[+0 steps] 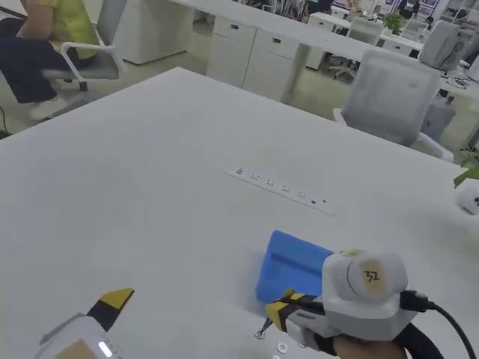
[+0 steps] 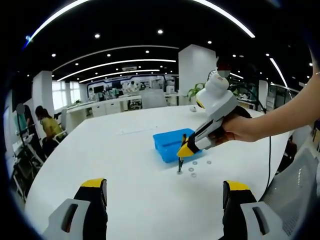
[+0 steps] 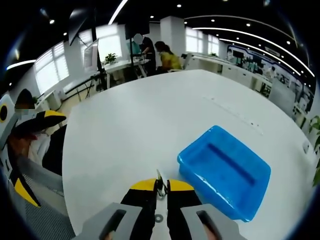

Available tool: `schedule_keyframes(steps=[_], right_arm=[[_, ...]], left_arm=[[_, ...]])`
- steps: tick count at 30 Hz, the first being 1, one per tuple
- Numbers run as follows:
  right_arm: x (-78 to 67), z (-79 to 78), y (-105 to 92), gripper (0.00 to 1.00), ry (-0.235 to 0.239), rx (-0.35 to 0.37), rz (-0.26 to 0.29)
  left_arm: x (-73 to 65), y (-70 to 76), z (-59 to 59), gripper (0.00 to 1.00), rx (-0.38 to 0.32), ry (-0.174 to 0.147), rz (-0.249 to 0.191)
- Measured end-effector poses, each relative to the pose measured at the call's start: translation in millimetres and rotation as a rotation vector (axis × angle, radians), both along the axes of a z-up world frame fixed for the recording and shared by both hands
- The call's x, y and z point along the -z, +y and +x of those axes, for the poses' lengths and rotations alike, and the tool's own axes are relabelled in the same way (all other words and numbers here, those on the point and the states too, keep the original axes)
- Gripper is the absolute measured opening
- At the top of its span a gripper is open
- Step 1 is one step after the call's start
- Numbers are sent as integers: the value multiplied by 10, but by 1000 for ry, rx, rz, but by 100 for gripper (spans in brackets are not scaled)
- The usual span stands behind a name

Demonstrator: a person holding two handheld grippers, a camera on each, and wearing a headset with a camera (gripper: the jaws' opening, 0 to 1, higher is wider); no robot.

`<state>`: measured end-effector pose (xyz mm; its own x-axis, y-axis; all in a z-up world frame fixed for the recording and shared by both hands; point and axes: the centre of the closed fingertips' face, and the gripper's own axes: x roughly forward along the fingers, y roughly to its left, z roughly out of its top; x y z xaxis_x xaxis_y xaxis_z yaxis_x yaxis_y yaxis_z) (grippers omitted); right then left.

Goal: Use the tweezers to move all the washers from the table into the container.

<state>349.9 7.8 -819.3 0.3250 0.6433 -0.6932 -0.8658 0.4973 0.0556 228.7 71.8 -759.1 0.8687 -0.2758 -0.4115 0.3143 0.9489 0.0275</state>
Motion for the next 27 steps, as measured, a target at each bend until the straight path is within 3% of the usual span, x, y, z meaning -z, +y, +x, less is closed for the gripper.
schedule_keyframes(steps=[3, 6, 15, 27], right_arm=[[6, 7, -31, 2, -16, 20, 2], [10, 4, -68, 2, -2, 63, 39], [-24, 2, -39, 1, -19, 40, -14], [-486, -6, 12, 1, -68, 16, 51]], left_arm=[[9, -7, 0, 99, 3, 4, 4], [20, -6, -3, 99, 5, 6, 12], [30, 13, -13, 99, 0, 9, 14], [45, -18, -27, 99, 20, 13, 24]])
